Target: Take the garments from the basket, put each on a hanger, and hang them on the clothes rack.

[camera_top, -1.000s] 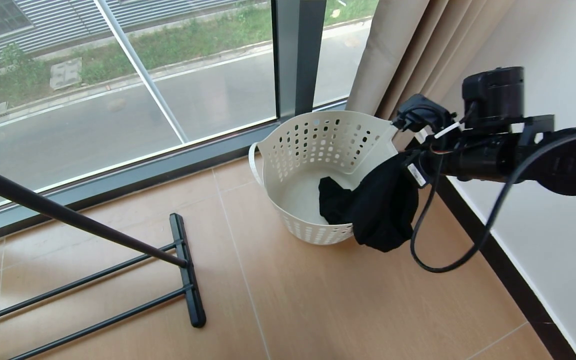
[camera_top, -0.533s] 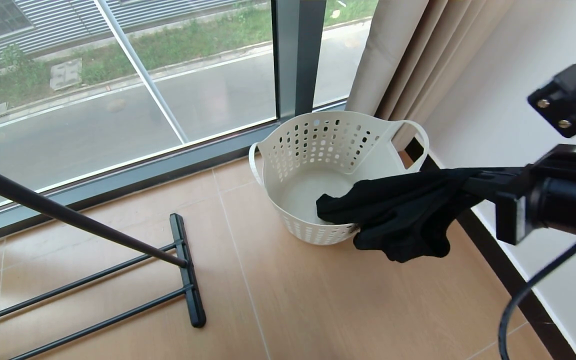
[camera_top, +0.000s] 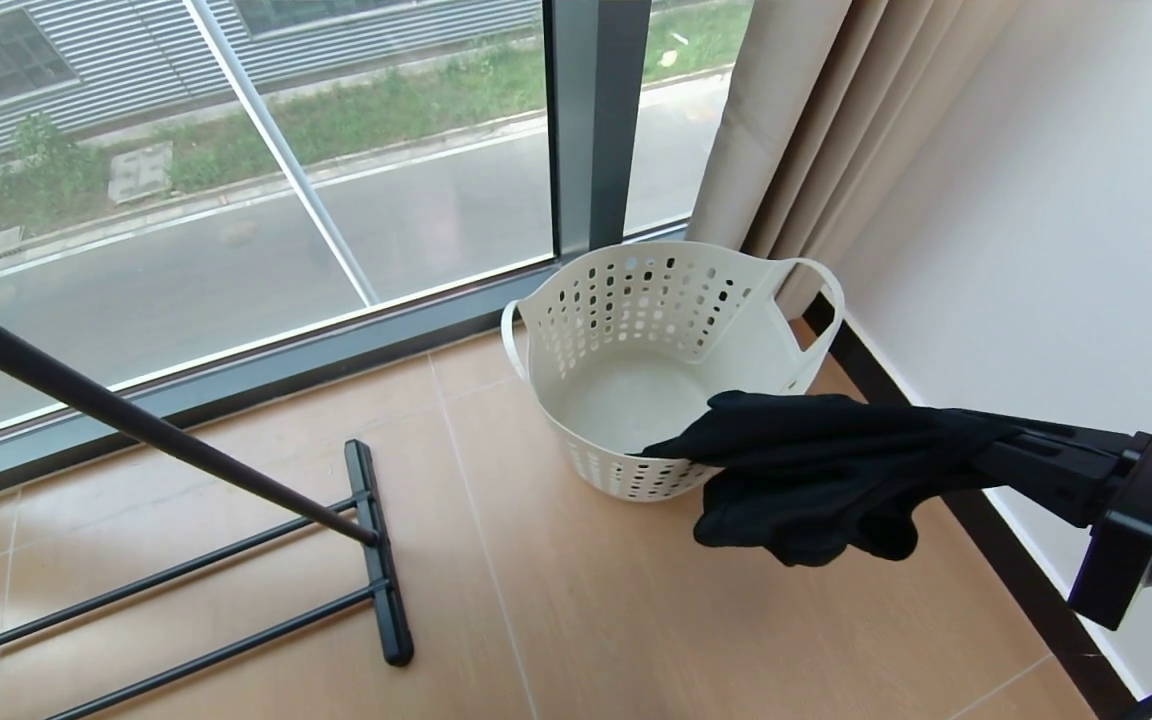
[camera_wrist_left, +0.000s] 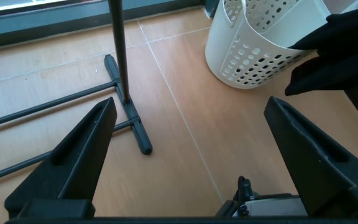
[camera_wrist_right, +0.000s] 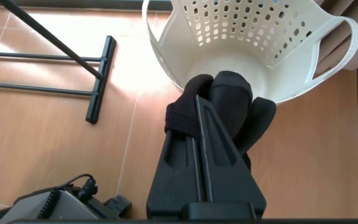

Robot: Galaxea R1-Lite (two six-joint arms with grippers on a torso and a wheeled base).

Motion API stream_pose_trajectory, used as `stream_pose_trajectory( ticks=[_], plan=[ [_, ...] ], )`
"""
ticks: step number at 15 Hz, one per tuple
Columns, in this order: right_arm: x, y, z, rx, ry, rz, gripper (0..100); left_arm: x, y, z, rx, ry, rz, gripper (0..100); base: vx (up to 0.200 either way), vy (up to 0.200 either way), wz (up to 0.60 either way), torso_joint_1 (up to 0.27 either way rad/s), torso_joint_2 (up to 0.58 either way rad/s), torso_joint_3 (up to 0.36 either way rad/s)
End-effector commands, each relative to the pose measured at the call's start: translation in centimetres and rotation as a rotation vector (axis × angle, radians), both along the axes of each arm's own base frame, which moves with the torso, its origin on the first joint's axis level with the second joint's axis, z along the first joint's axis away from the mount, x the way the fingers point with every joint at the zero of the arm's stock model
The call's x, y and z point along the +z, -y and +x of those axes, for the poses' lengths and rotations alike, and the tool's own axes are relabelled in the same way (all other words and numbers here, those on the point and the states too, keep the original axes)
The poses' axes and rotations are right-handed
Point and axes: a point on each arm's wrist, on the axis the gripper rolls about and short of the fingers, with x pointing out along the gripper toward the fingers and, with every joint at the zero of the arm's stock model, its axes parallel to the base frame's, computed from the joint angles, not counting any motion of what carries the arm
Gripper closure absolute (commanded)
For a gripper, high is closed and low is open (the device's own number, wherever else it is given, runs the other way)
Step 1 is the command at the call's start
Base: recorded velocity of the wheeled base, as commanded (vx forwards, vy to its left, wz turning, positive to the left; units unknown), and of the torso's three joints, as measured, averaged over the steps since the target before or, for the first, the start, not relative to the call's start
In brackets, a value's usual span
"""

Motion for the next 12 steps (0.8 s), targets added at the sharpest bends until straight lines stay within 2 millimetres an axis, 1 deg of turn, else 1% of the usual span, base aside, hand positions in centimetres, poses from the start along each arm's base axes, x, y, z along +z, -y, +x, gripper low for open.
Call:
stream_pose_trajectory(
  ticks=[1, 2, 4, 8, 12],
  plan=[
    [-1.16, -0.03, -0.03, 0.005, -0.013, -0.028, 100, 0.00, 0.00, -0.01, 0.000, 0.000, -0.002, 0, 0.000, 0.000, 0.00, 0.002, 0.00, 0.198],
    [-1.29, 0.03, -0.10, 0.008, -0.004, -0.039, 100, 0.00, 0.00, -0.01, 0.000, 0.000, 0.000, 0, 0.000, 0.000, 0.00, 0.002, -0.05, 0.134],
    [-1.39, 0.04, -0.11, 0.010, 0.000, -0.048, 100, 0.00, 0.00, -0.01, 0.000, 0.000, 0.000, 0, 0.000, 0.000, 0.00, 0.005, -0.27, -0.068],
    [-1.48, 0.05, -0.12, 0.009, -0.002, -0.050, 100, 0.00, 0.00, -0.01, 0.000, 0.000, 0.000, 0, 0.000, 0.000, 0.00, 0.023, -0.40, -0.168],
    [-1.57, 0.89, -1.01, 0.024, 0.046, -0.096, 100, 0.00, 0.00, -0.01, 0.000, 0.000, 0.000, 0, 0.000, 0.000, 0.00, 0.094, -0.45, -0.161]
  ],
)
